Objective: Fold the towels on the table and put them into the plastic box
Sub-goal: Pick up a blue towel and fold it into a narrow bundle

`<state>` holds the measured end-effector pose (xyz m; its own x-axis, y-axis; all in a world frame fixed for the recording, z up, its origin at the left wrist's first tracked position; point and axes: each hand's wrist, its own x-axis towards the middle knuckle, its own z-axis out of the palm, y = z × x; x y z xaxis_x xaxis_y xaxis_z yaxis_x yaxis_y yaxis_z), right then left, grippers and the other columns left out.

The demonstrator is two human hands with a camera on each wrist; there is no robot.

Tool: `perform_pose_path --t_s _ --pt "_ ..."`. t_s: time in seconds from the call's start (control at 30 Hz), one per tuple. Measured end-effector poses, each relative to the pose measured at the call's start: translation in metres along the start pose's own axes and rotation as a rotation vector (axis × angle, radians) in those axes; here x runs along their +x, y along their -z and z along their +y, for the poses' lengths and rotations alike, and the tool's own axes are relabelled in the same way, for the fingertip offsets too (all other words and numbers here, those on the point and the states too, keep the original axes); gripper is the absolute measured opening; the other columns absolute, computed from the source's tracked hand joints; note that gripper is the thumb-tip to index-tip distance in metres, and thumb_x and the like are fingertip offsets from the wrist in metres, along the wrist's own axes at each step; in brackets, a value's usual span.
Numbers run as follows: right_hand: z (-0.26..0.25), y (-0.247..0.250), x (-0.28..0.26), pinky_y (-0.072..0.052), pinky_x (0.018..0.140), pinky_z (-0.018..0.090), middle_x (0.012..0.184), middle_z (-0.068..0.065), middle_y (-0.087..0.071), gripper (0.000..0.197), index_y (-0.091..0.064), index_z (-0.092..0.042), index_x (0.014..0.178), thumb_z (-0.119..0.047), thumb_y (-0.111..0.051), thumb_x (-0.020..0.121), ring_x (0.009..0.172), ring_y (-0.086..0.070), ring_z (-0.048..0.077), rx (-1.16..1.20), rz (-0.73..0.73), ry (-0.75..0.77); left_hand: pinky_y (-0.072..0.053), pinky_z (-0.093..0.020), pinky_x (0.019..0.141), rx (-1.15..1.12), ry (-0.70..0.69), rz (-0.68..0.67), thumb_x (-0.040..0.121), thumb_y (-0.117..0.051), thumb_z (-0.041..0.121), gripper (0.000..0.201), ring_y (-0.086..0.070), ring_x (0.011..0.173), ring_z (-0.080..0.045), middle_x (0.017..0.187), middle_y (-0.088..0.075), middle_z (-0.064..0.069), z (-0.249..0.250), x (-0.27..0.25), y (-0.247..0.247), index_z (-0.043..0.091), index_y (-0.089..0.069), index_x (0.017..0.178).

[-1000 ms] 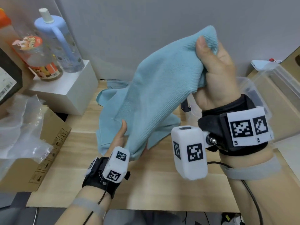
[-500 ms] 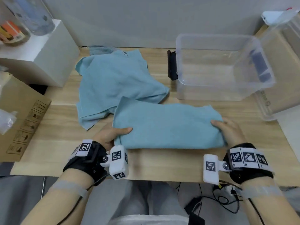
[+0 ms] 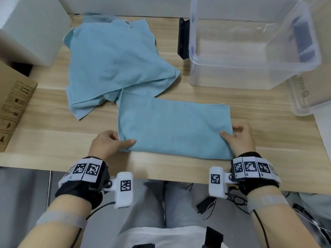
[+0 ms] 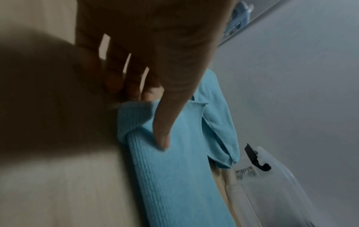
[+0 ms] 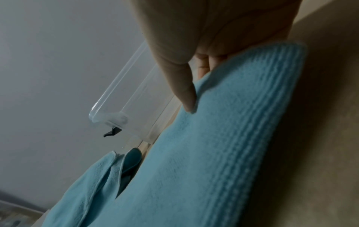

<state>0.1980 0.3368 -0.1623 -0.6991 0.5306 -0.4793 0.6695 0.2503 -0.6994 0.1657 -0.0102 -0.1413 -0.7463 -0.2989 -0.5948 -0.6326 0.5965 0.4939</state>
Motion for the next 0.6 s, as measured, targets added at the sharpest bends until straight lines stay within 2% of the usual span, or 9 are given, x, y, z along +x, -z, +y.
perform_pose_path --t_s 0.07,0.2,0.27,0.33,0.4,0.43,0.47,0.53,0.6 --pt "0.001 -0.001 -0.002 -0.045 0.079 0.035 0.096 0.009 -0.061 0.037 -0.041 -0.020 0.099 -0.018 -0.070 0.076 0.086 -0.058 0.024 0.035 -0.008 0.032 -0.034 -0.031 0.059 0.049 0.020 -0.088 0.059 -0.084 0.033 0.040 -0.051 0.064 -0.018 0.063 -0.059 0.001 -0.004 0.001 0.000 0.015 -0.049 0.061" --pt "-0.003 -0.004 0.001 -0.046 0.079 0.033 0.092 0.005 -0.062 0.013 -0.055 -0.015 0.092 -0.017 -0.063 0.083 0.086 -0.058 0.021 0.041 -0.016 0.123 -0.039 -0.031 0.067 -0.025 -0.050 -0.126 0.062 -0.083 0.026 0.032 -0.050 0.063 -0.019 0.063 -0.058 -0.004 -0.005 0.008 -0.003 0.015 -0.053 0.059" --pt "-0.005 -0.002 0.006 -0.047 0.070 0.022 0.089 0.005 -0.061 0.013 -0.061 -0.011 0.093 -0.021 -0.062 0.085 0.079 -0.058 0.017 0.052 0.022 0.158 -0.038 -0.029 0.064 -0.089 -0.096 -0.125 0.066 -0.081 0.023 0.034 -0.048 0.058 -0.015 0.055 -0.055 0.002 -0.001 0.012 -0.003 0.018 -0.052 0.051" --pt "-0.008 0.002 0.013 -0.042 0.056 0.009 0.085 0.004 -0.061 0.013 -0.063 -0.011 0.093 -0.021 -0.063 0.085 0.063 -0.057 0.002 0.076 0.056 0.165 -0.036 -0.024 0.057 -0.144 -0.145 -0.105 0.072 -0.077 0.018 0.032 -0.045 0.052 -0.010 0.045 -0.051 0.009 0.006 0.016 -0.002 0.020 -0.053 0.052" --pt "-0.007 0.007 0.019 -0.045 0.059 0.017 0.077 0.002 -0.061 0.010 -0.063 -0.013 0.090 -0.020 -0.064 0.084 0.051 -0.055 -0.006 0.118 0.077 0.135 -0.037 -0.013 0.048 -0.208 -0.165 -0.099 0.078 -0.072 0.010 0.024 -0.048 0.046 -0.003 0.048 -0.054 0.007 0.011 0.017 0.004 0.017 -0.055 0.062" --pt "-0.006 0.008 0.022 -0.047 0.064 0.026 0.073 0.002 -0.061 0.009 -0.063 -0.013 0.088 -0.021 -0.065 0.083 0.052 -0.056 -0.003 0.119 0.090 0.115 -0.036 -0.009 0.043 -0.224 -0.169 -0.109 0.079 -0.069 0.007 0.023 -0.048 0.041 0.001 0.051 -0.055 0.003 0.012 0.018 0.007 0.016 -0.054 0.064" --pt "-0.004 0.010 0.023 -0.047 0.068 0.032 0.071 0.004 -0.060 0.009 -0.064 -0.013 0.086 -0.022 -0.066 0.082 0.058 -0.058 0.007 0.101 0.094 0.094 -0.035 -0.007 0.040 -0.218 -0.168 -0.129 0.079 -0.068 0.005 0.022 -0.047 0.038 0.002 0.054 -0.054 -0.001 0.010 0.019 0.010 0.014 -0.054 0.065" --pt "-0.002 0.011 0.025 -0.048 0.073 0.038 0.073 0.010 -0.061 0.011 -0.065 -0.011 0.082 -0.022 -0.067 0.080 0.069 -0.057 0.022 0.065 0.087 0.074 -0.037 -0.006 0.042 -0.135 -0.158 -0.198 0.077 -0.070 0.005 0.021 -0.048 0.042 0.001 0.056 -0.054 -0.002 0.006 0.021 0.015 0.012 -0.055 0.065" --pt "0.000 0.011 0.026 -0.049 0.074 0.038 0.070 0.008 -0.061 0.017 -0.066 -0.006 0.086 -0.022 -0.068 0.080 0.073 -0.057 0.023 0.025 0.081 0.080 -0.041 -0.009 0.051 -0.031 -0.146 -0.266 0.073 -0.074 0.006 0.017 -0.052 0.053 -0.007 0.062 -0.059 -0.004 0.004 0.024 0.018 0.012 -0.059 0.067"
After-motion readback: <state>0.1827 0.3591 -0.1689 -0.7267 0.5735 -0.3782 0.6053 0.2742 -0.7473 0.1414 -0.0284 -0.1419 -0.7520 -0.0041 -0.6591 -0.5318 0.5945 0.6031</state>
